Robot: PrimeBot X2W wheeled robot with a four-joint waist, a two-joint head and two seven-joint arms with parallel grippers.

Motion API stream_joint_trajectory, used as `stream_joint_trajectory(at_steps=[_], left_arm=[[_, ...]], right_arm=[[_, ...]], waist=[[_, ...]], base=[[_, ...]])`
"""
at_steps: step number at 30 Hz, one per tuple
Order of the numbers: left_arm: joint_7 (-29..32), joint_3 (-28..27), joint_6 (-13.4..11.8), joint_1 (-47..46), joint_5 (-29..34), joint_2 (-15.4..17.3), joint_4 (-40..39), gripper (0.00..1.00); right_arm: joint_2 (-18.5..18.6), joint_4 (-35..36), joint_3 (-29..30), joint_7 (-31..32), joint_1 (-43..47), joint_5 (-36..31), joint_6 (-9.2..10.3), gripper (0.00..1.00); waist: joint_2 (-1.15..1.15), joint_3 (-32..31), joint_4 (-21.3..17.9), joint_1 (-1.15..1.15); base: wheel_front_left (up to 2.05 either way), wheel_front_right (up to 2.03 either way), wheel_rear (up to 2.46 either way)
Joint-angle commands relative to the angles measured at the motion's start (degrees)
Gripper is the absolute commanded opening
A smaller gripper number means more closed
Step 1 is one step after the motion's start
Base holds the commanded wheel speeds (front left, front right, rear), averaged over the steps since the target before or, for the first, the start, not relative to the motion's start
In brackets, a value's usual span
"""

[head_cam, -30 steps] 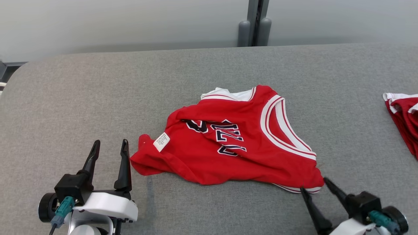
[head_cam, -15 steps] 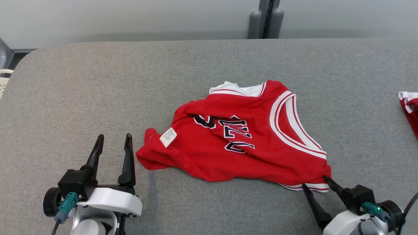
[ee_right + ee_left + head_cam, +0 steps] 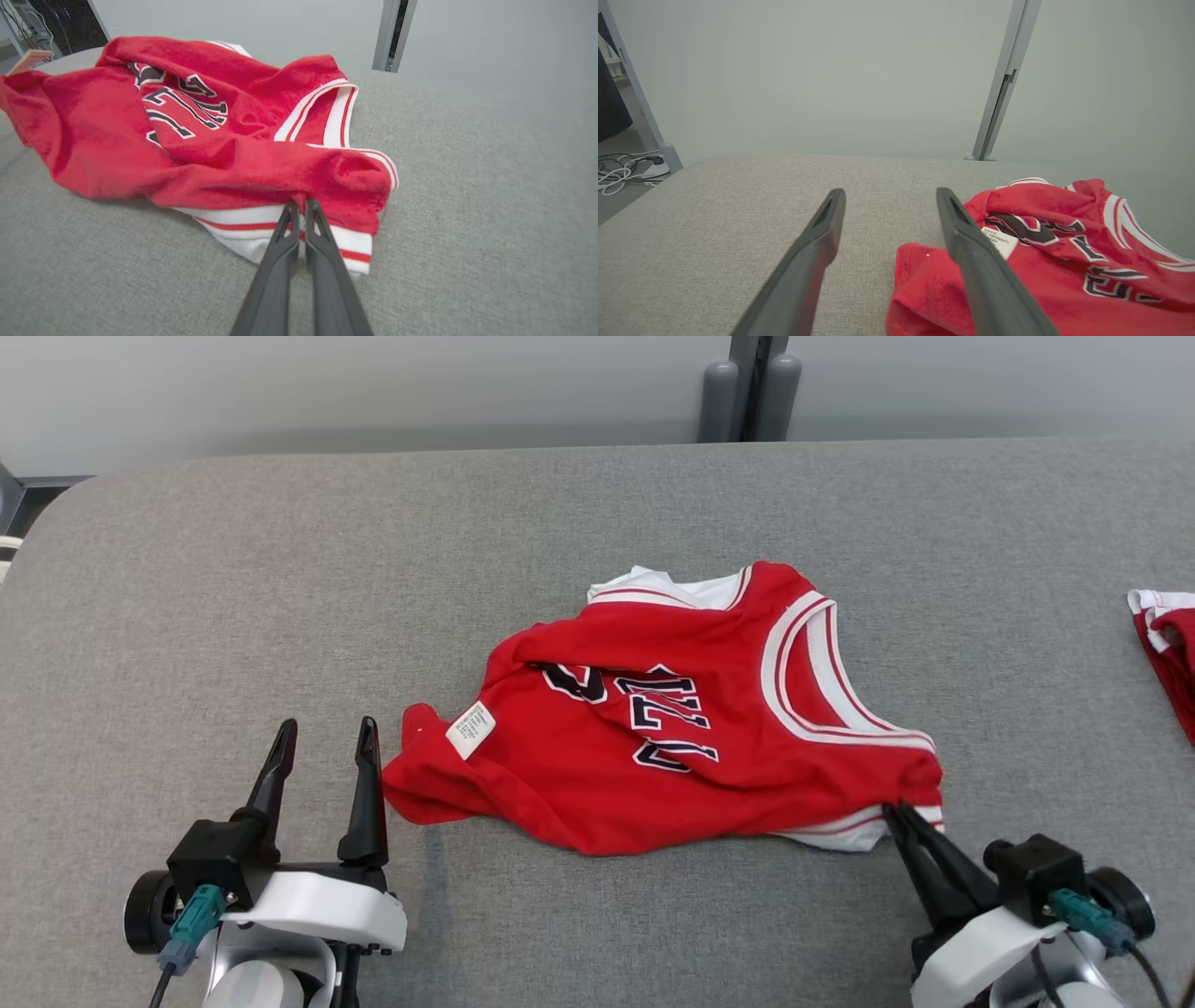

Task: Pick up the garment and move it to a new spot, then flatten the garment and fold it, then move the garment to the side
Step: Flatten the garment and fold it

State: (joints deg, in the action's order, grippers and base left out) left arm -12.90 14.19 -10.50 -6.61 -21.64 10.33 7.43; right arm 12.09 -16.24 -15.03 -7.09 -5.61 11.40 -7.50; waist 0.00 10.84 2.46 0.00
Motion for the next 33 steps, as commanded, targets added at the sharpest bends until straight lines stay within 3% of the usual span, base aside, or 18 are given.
stream_joint_trajectory(at_steps=[1,9,20,25,33], left_arm=[[-0.4,-0.08,-0.24,-0.96,-0.16,0.36,0.04,1.0],[-0.61,0.02,-0.62,-0.77,-0.08,0.74,-0.05,1.0],[-0.82,0.22,-1.13,-1.12,0.14,0.98,-1.02,1.0],[-0.86,1.02,-0.53,-2.43,0.43,0.7,-1.2,1.0],[-1.37,2.5,0.27,-5.95,1.12,-0.76,-0.84,1.0]], right_arm=[[0.26,1.71,0.72,-0.86,-0.07,-0.02,0.0,0.0],[0.02,13.96,3.31,-0.05,2.24,-1.2,0.0,0.0],[-0.15,33.64,6.32,6.07,7.44,-3.53,0.0,0.0],[0.71,31.72,7.82,7.49,3.62,-2.61,0.0,0.0],[3.11,17.42,7.37,5.71,-6.37,0.66,0.0,0.0]], waist=[[0.0,-0.1,-0.27,0.0],[0.0,-0.86,-1.39,0.0],[0.0,-0.17,-1.47,0.0],[0.0,1.51,0.06,0.0],[0.0,6.58,3.47,0.0]], base=[[0.0,0.0,0.0],[0.0,0.0,0.0],[0.0,0.0,0.0],[0.0,0.0,0.0],[0.0,0.0,0.0]])
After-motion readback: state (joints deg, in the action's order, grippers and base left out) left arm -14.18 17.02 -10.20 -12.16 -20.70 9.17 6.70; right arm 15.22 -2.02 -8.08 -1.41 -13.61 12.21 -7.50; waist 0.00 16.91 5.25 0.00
